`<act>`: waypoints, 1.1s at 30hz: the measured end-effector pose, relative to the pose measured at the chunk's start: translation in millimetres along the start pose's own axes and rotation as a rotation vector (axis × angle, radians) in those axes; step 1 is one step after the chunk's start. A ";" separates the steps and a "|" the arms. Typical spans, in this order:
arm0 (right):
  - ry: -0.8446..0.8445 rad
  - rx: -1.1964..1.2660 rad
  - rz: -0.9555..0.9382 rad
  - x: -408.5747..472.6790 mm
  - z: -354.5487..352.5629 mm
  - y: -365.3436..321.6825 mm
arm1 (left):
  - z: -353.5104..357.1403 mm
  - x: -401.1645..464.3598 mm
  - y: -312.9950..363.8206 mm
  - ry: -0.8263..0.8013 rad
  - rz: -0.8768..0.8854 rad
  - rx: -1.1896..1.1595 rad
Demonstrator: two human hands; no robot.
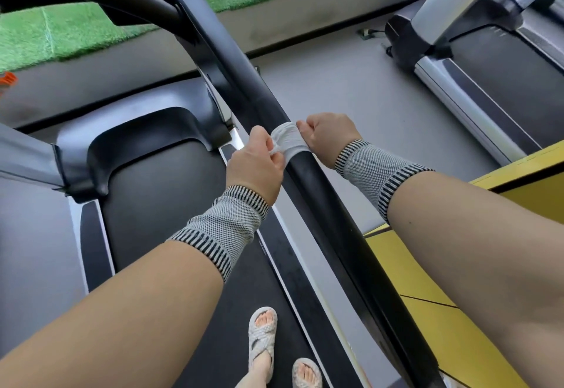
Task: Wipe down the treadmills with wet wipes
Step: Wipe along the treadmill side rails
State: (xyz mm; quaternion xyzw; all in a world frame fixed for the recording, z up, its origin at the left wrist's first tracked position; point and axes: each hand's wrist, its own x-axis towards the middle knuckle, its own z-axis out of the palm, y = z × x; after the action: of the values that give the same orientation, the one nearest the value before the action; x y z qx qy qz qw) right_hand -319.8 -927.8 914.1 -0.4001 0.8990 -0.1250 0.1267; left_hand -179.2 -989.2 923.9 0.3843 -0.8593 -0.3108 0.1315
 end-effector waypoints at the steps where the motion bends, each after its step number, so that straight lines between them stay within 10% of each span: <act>1: -0.003 -0.001 -0.004 -5.0 0.2 2.0 | 1.8 -5.3 1.2 -0.003 -0.001 0.002; 24: -0.042 0.034 -0.033 -144.6 12.3 58.3 | 48.5 -140.3 27.2 0.012 0.021 -0.021; 33: -0.071 0.088 0.018 -157.7 14.7 62.0 | 47.9 -154.4 24.5 0.047 -0.360 -0.409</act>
State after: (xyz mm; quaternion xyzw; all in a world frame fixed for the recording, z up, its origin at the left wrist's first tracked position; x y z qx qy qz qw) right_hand -255.5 -771.0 900.3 -0.3904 0.8911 -0.1491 0.1770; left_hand -112.2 -841.4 904.5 0.5036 -0.6932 -0.4871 0.1691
